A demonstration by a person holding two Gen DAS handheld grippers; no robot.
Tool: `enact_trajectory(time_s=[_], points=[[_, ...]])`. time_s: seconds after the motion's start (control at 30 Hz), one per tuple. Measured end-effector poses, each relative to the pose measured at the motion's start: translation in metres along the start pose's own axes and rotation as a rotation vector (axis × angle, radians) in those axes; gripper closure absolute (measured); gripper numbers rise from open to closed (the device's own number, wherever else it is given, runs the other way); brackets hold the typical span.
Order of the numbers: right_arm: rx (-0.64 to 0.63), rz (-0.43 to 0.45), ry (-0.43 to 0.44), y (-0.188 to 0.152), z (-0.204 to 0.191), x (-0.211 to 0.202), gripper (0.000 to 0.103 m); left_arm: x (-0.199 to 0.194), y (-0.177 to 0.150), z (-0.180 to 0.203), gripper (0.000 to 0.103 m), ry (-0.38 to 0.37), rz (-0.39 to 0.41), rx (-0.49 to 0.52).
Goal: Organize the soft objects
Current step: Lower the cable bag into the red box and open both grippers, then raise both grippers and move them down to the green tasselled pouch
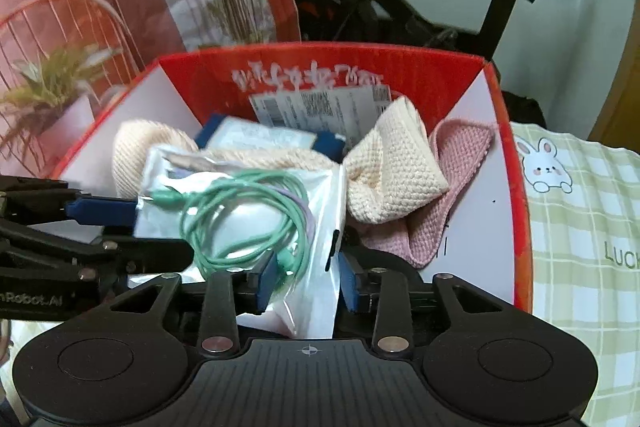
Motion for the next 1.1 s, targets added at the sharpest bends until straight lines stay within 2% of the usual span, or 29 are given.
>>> enact_trajectory(time_s=[0.1,0.23,0.3,0.37,0.47,0.6,0.8,0.93,1.1], points=[[-0.024,0.047,-0.012,0.008,-0.002,-0.016,0.065,-0.016,0.005,0.001,0.022,0.008,0.032,0.009],[-0.034,0.115,-0.032,0.018,-0.004,-0.041,0.038,-0.039,0.012,0.004,0.01,0.01,0.086,0.013],[-0.033,0.147,-0.045,0.021,-0.005,-0.054,0.029,-0.053,0.013,0.004,0.007,0.016,0.11,0.006],[-0.034,0.172,-0.052,0.021,-0.006,-0.067,0.014,-0.065,0.013,0.004,0.006,0.019,0.131,0.006],[-0.044,0.21,-0.063,0.017,-0.01,-0.085,0.003,-0.081,0.009,0.003,0.006,0.029,0.15,0.01],[-0.024,0.275,-0.067,0.002,-0.021,-0.112,0.001,-0.106,-0.006,-0.001,0.005,0.03,0.173,0.007],[-0.028,0.322,-0.046,-0.035,-0.047,-0.131,0.0,-0.136,-0.051,-0.015,0.005,0.042,0.158,-0.002],[-0.036,0.315,-0.025,-0.063,-0.063,-0.13,0.0,-0.141,-0.085,-0.03,0.005,0.048,0.129,-0.044],[-0.048,0.267,0.005,-0.096,-0.082,-0.114,0.001,-0.125,-0.117,-0.051,0.006,0.045,0.074,-0.13]])
Point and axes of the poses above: each gripper's, at about its wrist camera, not at the fingertips, and x roughly the way its jaws point, z to its right, y to its top, the point moved 10 cm from there along x, roughly the way its jaws point, and after that the axes turned 2 degrees about z, right-handed, at the moved point
